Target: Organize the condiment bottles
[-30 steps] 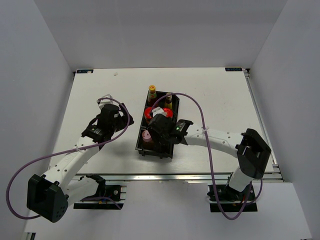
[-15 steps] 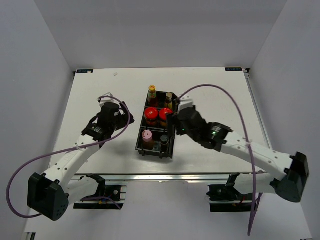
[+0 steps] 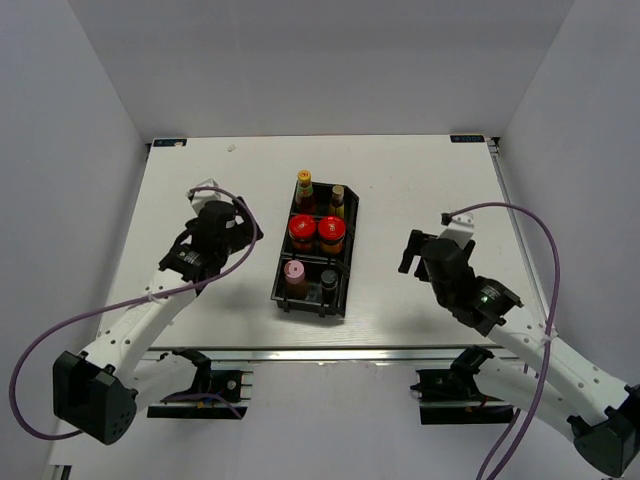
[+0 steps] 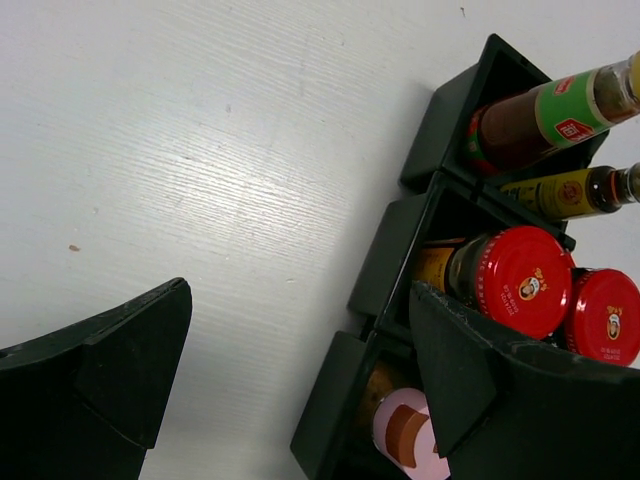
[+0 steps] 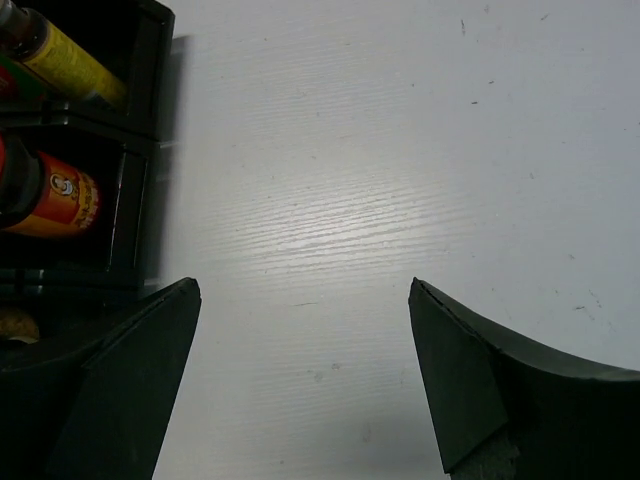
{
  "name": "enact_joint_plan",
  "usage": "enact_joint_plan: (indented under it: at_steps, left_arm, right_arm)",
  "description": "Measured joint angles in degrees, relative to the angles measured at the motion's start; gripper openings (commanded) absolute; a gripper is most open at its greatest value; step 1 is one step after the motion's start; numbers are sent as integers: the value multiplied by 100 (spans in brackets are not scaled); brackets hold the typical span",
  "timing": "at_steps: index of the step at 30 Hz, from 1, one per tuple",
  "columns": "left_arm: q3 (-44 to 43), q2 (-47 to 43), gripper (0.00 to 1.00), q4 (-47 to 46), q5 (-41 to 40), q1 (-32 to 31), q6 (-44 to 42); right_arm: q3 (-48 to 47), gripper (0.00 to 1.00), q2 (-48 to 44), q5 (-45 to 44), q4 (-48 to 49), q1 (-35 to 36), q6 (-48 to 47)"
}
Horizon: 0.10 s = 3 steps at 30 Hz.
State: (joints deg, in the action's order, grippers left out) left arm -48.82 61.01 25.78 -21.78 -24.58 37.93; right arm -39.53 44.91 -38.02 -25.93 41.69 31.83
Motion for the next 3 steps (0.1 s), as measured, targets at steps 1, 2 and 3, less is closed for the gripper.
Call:
enact_joint_plan:
  at_steps: [1, 2, 3]
  left_arm:
    - [0, 0, 98, 11, -28, 0, 0]
    - [0, 0, 98, 28, -44, 0, 2]
    - [0, 0, 98, 42, -63, 0, 4]
  right_arm:
    - [24, 89, -9, -13, -4, 2, 13]
    - [37, 89, -2, -24, 7, 0, 22]
    - [46, 89, 17, -37, 13, 0, 31]
